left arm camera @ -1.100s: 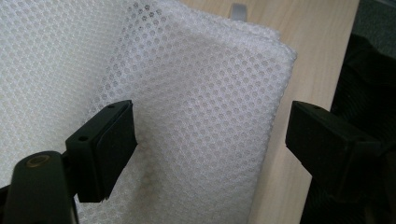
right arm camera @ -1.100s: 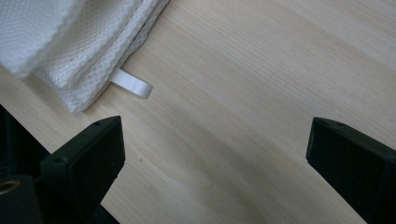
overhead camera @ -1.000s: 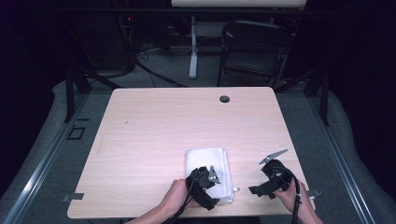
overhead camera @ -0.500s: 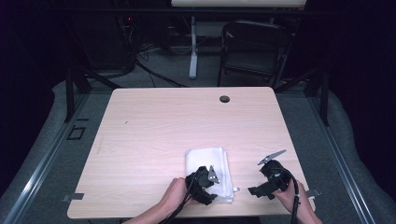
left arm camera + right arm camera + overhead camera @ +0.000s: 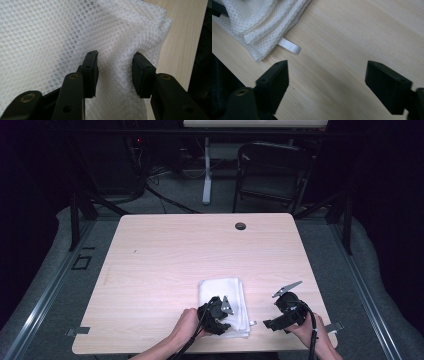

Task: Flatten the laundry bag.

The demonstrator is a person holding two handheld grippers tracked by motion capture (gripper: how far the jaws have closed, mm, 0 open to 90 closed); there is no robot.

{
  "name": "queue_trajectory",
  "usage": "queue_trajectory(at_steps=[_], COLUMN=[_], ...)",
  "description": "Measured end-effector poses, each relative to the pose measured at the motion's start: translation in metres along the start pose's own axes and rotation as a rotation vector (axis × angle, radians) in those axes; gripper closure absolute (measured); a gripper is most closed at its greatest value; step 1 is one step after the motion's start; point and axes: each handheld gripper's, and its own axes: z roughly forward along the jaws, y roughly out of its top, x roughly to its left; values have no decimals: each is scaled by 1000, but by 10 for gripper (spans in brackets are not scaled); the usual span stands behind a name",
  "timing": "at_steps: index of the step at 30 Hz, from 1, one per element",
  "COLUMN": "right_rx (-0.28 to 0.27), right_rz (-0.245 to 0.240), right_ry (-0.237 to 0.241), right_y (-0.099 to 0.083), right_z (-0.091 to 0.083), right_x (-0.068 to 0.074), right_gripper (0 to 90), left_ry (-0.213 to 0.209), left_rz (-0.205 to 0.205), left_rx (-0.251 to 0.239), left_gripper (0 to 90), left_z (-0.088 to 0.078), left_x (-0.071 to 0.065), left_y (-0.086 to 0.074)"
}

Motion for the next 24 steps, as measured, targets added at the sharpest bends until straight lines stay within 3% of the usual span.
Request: queue_trajectory(at_steps=[2, 5, 8, 12, 13, 14, 15, 19, 20, 24], right_rx=[-25, -6, -49, -55, -54, -54, -51, -57, -44, -7], right_rz=[13, -22, -48, -74, -87, -87, -103, -126, -156, -189], right_ry=[-1, -5, 7, 20, 28, 28, 31, 53, 60, 59], right_y=[1, 3, 6, 8, 10, 10, 12, 16, 19, 23], right_z=[2, 0, 0, 0, 1, 1, 2, 5, 9, 17], right_x=[3, 6, 15, 20, 24, 24, 29, 37, 43, 51], right_gripper=[275, 351, 459, 572, 660, 660, 731, 816, 870, 900], left_ry=[3, -6, -9, -12, -13, -9, -12, -17, -24, -26], left_rz=[-5, -21, -24, -30, -30, -30, -31, -36, -44, -48], left_rx=[-2, -13, -17, -23, -24, -26, -25, -29, -36, -39], left_gripper=[638, 674, 714, 728, 747, 747, 763, 771, 782, 785], left_z=[0, 0, 0, -1, -1, -1, -1, -1, -1, -1], left_x=[1, 3, 3, 4, 4, 4, 4, 5, 6, 6], left_y=[0, -1, -1, -2, -2, -2, -2, -2, -3, -3])
